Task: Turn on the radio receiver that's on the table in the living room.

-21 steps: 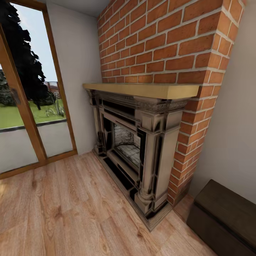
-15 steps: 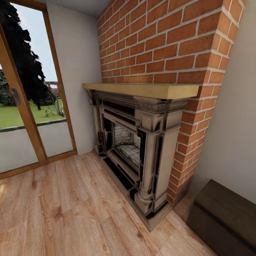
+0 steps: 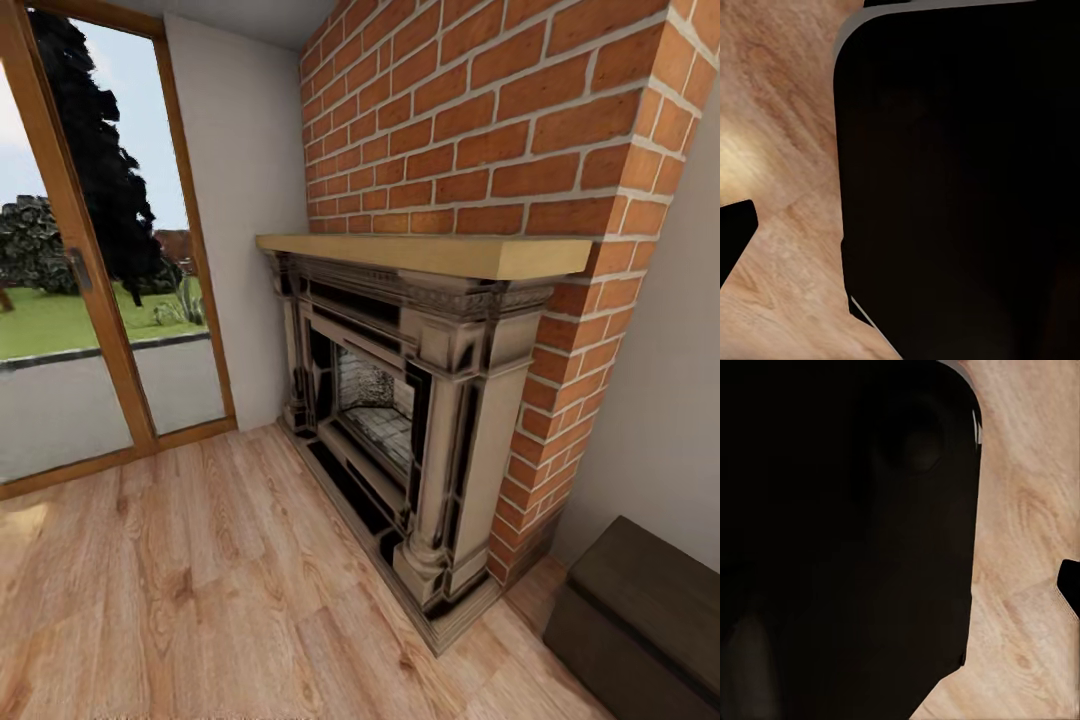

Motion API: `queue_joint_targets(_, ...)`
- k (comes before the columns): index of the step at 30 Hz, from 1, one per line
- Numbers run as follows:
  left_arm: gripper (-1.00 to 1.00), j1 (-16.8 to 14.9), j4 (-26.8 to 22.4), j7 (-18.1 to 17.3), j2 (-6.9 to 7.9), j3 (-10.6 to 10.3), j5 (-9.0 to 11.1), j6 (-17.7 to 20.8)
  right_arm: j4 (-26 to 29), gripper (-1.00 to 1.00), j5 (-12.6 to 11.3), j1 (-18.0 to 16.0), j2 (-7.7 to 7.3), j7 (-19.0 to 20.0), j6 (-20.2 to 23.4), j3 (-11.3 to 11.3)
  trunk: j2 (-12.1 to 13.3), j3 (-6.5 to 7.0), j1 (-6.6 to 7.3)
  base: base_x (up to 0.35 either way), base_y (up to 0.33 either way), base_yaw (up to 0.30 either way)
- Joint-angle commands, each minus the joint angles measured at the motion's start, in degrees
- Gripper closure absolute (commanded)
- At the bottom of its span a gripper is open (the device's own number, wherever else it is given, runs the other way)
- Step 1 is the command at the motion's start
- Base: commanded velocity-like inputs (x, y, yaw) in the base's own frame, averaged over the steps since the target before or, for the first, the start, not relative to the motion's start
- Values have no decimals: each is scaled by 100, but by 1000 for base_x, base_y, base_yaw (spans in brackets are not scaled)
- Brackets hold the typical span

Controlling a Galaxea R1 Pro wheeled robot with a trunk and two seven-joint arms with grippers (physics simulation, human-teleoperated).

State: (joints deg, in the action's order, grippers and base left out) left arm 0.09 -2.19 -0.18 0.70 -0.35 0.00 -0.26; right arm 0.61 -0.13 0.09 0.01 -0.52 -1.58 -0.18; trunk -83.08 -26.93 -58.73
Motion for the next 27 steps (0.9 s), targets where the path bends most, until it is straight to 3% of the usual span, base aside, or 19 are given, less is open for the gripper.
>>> queue_joint_targets(1,-100,0,0,0,0,0,0,0,0,-100,2,0,0,0,0,0,0,0,0,0,0,270)
queue_joint_targets(27,-100,0,0,0,0,0,0,0,0,-100,3,0,7,0,-1,0,0,0,0,0,0,275)
